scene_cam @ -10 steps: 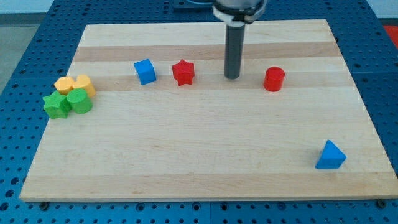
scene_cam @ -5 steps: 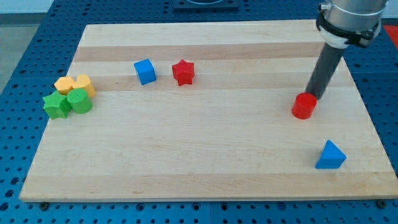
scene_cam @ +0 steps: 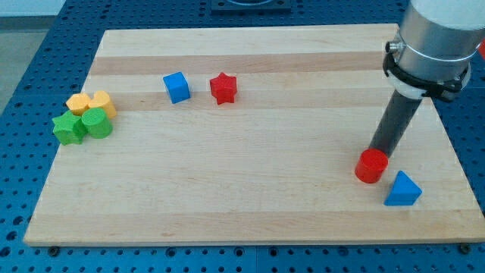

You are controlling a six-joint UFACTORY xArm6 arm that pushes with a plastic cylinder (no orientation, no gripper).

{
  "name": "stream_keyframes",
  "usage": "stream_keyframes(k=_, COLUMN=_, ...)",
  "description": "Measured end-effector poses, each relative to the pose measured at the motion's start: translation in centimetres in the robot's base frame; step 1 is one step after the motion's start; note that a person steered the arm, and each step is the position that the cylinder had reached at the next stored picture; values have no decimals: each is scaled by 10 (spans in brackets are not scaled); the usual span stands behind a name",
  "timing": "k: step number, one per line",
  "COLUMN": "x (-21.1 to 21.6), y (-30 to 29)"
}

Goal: Drag the red circle into the blue triangle

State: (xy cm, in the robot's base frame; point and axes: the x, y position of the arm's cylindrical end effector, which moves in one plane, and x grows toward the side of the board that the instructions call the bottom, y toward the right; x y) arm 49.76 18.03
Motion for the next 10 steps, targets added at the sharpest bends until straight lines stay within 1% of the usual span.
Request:
stream_keyframes(k=1, x=-5, y=-32)
stream_keyframes(k=2, x=-2, y=-61)
stream_keyframes(k=3, x=10, y=-78)
stream_keyframes(k=4, x=36, y=-78)
stream_keyframes(k=5, x=42, y=-62)
stream_keyframes(k=7, x=35, y=-47)
stream_keyframes(k=8, x=23, y=-43)
stream_keyframes(k=10, x=14, y=-53)
